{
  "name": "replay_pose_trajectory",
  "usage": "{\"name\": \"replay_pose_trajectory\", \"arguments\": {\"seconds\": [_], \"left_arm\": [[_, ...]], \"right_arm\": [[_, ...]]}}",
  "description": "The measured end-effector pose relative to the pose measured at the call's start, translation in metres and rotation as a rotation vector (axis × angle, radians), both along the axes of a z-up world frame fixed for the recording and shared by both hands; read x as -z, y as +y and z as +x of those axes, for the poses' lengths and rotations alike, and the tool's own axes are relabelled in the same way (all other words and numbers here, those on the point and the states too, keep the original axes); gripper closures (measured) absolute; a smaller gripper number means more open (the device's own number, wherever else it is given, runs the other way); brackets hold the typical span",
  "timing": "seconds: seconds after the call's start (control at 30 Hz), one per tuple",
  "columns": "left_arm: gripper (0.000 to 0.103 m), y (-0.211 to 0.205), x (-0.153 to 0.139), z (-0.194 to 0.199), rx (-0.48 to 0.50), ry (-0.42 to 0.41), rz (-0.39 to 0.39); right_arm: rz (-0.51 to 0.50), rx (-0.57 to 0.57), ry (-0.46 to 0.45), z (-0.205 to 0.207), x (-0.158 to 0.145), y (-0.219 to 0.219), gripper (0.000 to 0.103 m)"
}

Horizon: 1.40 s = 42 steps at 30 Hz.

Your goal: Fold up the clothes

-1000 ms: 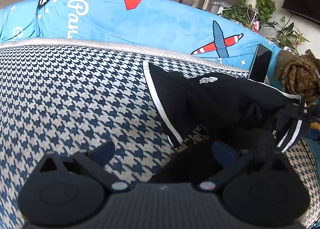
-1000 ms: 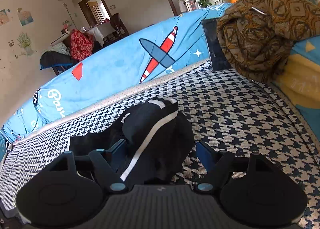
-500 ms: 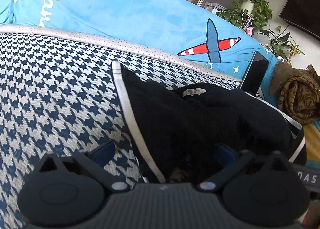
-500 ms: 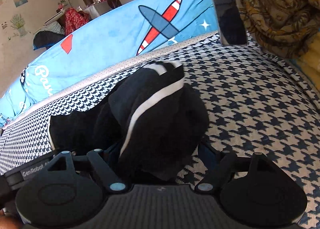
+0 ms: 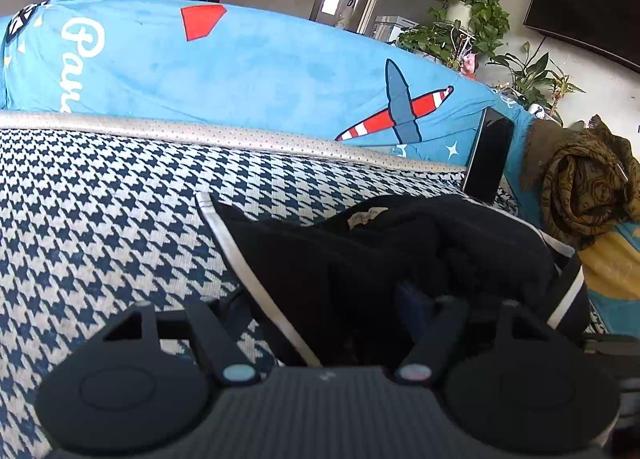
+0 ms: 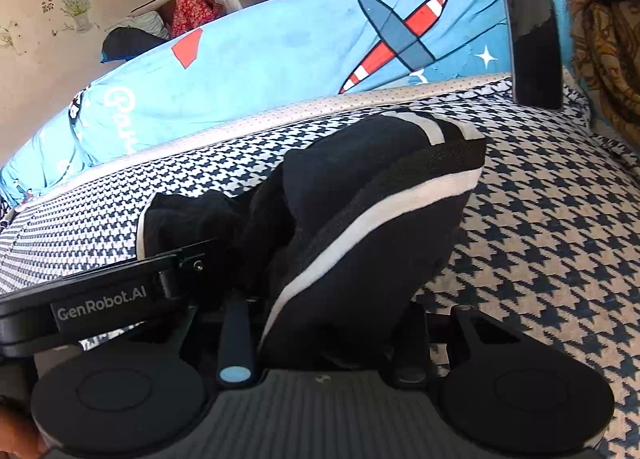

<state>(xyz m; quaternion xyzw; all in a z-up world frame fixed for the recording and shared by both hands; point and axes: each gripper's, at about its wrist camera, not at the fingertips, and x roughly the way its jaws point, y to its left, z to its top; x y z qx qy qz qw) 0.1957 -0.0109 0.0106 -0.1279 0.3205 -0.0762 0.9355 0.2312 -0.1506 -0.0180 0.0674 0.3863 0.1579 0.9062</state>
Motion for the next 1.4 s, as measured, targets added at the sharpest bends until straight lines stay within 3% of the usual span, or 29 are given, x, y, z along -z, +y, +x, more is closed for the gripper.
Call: {"name": "replay_pose_trajectory", "arguments": {"seconds": [0.67, 0.77, 0.9, 1.0, 1.07, 1.2, 1.4], "left_arm": [[0.035, 0.125, -0.051, -0.057, -0.192, -0.11, 0.048], [0.031, 0.136, -0.05, -0.057, -0.231, -0.083, 0.045], [0.028, 0.142, -0.046, -0.052, -0.272, -0.048, 0.054], [0.015, 0.143, -0.051, -0.056, -0.29, -0.077, 0.076], [0.01, 0.145, -0.056, -0.06, -0.298, -0.101, 0.079], [0.005, 0.146, -0.064, -0.068, -0.3, -0.136, 0.075], [0.003, 0.141, -0.06, -0.066, -0.27, -0.109, 0.063]], "right_arm": [[0.275, -0.239, -0.023, -0.018, -0.02, 0.124, 0.069], [0.259, -0.252, -0.041, -0.02, -0.02, 0.141, 0.069], [0.151, -0.227, -0.022, -0.016, -0.014, 0.155, 0.067], [0.122, -0.211, 0.009, -0.011, -0.012, 0.149, 0.055], [0.125, -0.201, 0.016, -0.008, -0.015, 0.142, 0.042], [0.124, -0.195, 0.0, -0.01, -0.023, 0.126, 0.037], [0.102, -0.186, -0.047, -0.016, -0.034, 0.105, 0.03]]}}
